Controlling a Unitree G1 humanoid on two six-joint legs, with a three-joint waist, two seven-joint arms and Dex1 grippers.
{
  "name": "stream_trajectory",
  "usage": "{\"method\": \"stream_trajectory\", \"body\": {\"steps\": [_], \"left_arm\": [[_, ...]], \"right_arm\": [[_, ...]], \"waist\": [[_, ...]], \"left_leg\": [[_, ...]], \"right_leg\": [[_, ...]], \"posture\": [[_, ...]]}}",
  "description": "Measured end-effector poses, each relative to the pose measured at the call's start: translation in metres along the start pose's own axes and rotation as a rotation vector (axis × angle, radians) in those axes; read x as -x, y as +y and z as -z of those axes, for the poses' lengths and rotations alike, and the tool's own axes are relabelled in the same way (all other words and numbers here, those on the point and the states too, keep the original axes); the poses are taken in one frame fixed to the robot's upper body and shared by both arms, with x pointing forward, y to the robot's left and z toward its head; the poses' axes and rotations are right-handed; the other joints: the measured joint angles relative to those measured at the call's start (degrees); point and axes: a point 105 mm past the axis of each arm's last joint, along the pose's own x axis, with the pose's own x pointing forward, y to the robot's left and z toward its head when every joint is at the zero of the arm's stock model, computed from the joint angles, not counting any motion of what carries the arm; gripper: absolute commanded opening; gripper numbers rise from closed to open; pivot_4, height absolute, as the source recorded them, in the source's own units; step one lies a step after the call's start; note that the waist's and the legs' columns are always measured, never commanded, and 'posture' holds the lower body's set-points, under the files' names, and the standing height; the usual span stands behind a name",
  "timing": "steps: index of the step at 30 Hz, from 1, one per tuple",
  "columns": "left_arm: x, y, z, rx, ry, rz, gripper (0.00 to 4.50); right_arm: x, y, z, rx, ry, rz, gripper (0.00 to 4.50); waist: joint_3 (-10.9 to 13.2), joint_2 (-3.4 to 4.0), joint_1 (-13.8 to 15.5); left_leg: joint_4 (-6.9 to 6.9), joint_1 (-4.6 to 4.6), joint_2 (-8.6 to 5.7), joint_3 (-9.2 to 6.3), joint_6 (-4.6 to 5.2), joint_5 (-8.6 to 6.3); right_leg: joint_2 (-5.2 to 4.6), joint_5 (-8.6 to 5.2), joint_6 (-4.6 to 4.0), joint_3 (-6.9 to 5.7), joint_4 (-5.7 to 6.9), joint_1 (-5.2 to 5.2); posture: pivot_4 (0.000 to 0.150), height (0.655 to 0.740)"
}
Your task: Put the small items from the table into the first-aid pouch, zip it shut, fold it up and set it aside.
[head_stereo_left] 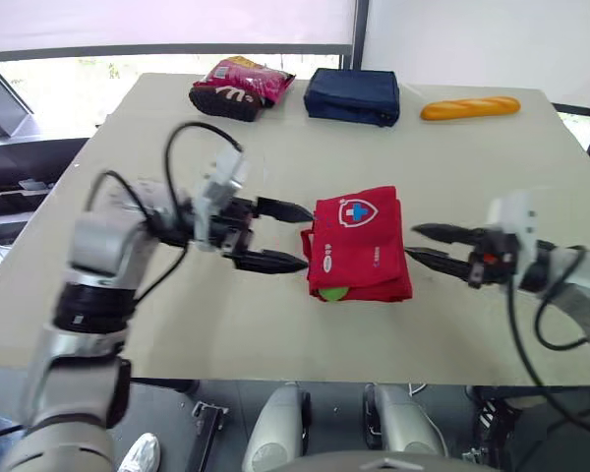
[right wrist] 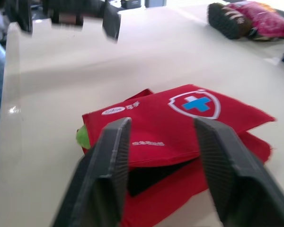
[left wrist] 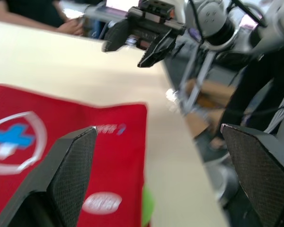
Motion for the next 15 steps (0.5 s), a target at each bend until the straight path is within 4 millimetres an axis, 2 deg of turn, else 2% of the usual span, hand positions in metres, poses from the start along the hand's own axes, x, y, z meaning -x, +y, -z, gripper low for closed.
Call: {"method": "stream_trajectory", "body": {"steps": [1,4,6,12,15], "left_arm": [[0.005,-0.001,-0.002,-0.024,0.023,-0.017,4.5],[0.012,0.0,-0.004,-0.062,0.079,-0.066,4.5],[0.018,-0.001,-0.01,-0.096,0.095,-0.1,4.5],[0.02,-0.006,-0.025,-0.128,0.082,-0.143,4.5],[0.022,-0.003,-0.027,-0.126,0.076,-0.184,4.5]], "right_arm": [[-0.005,-0.001,0.005,0.008,0.007,-0.013,0.11],[-0.022,-0.002,0.014,0.02,-0.007,-0.044,0.04],[-0.034,0.002,0.031,0.012,0.006,-0.069,0.04],[-0.034,-0.002,0.062,0.119,0.115,-0.079,0.04],[-0.035,-0.006,0.061,0.151,0.12,-0.093,0.04]], "waist": [[0.0,0.0,0.1],[0.0,-0.02,0.1],[0.0,-0.02,0.1],[0.0,-0.02,0.0],[0.0,-0.02,-0.1]], "left_leg": [[0.0,-0.02,0.0,-0.01,0.0,0.0],[0.01,-0.02,-0.03,0.03,0.0,0.0],[0.01,-0.04,-0.01,-0.02,-0.01,0.0],[0.01,0.01,-0.01,0.02,-0.01,0.01],[0.01,0.07,0.01,0.02,-0.03,0.02]], "right_leg": [[0.0,0.0,0.0,-0.02,-0.01,0.01],[0.0,0.01,0.01,0.01,-0.01,0.0],[0.01,0.01,0.0,-0.04,0.0,0.0],[0.0,0.0,0.02,-0.02,0.01,0.03],[0.02,0.0,0.04,-0.02,0.04,0.05]], "posture": [[0.15,0.7164],[0.15,0.7164],[0.15,0.7164],[0.15,0.7164],[0.15,0.7164]]}}
